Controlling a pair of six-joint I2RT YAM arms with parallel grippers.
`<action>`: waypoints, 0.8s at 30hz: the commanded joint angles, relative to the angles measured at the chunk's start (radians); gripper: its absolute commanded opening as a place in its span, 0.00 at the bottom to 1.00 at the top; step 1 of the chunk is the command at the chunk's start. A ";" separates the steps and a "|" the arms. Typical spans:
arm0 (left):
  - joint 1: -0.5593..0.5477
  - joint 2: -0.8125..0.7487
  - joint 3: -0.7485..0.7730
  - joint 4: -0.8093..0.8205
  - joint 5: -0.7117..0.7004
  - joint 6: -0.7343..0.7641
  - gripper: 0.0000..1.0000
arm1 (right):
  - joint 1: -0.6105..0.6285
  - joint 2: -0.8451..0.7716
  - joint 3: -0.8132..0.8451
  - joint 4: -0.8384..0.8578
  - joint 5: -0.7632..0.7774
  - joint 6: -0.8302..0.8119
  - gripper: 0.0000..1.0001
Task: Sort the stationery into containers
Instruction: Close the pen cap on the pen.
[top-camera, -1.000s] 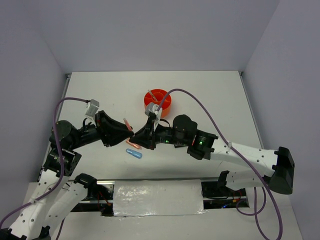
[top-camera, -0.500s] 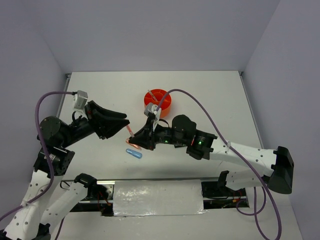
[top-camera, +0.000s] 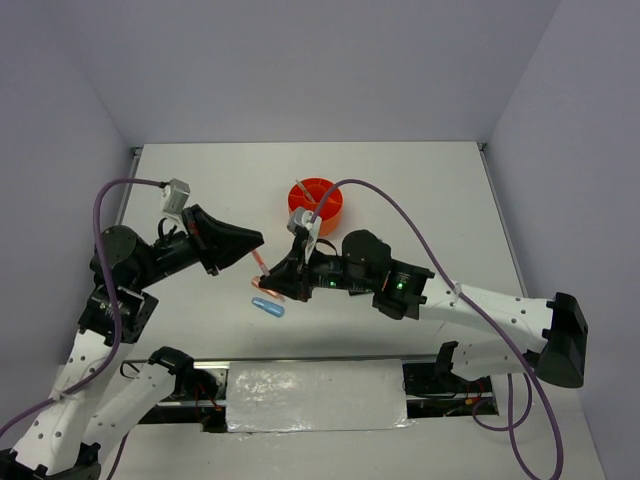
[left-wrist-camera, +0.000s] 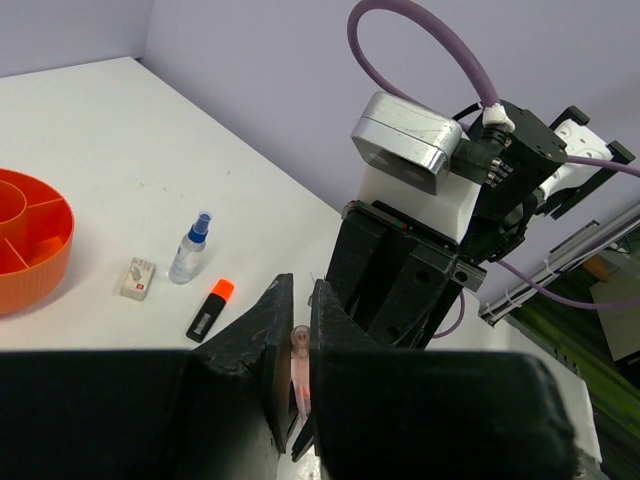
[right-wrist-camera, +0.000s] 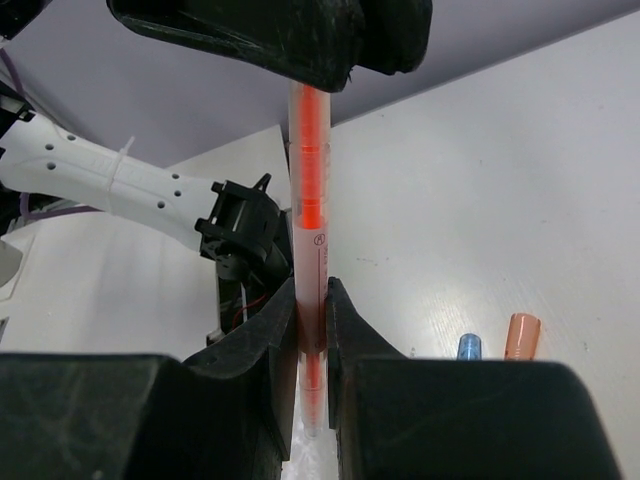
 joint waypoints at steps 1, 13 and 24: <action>-0.001 -0.002 -0.016 0.055 0.016 -0.004 0.00 | 0.008 -0.008 0.053 0.026 0.008 0.007 0.00; -0.005 -0.028 -0.180 0.122 0.029 -0.041 0.00 | -0.077 0.085 0.365 0.060 -0.077 0.028 0.00; -0.101 -0.065 -0.303 0.126 -0.087 -0.032 0.00 | -0.087 0.222 0.674 -0.078 -0.075 -0.057 0.00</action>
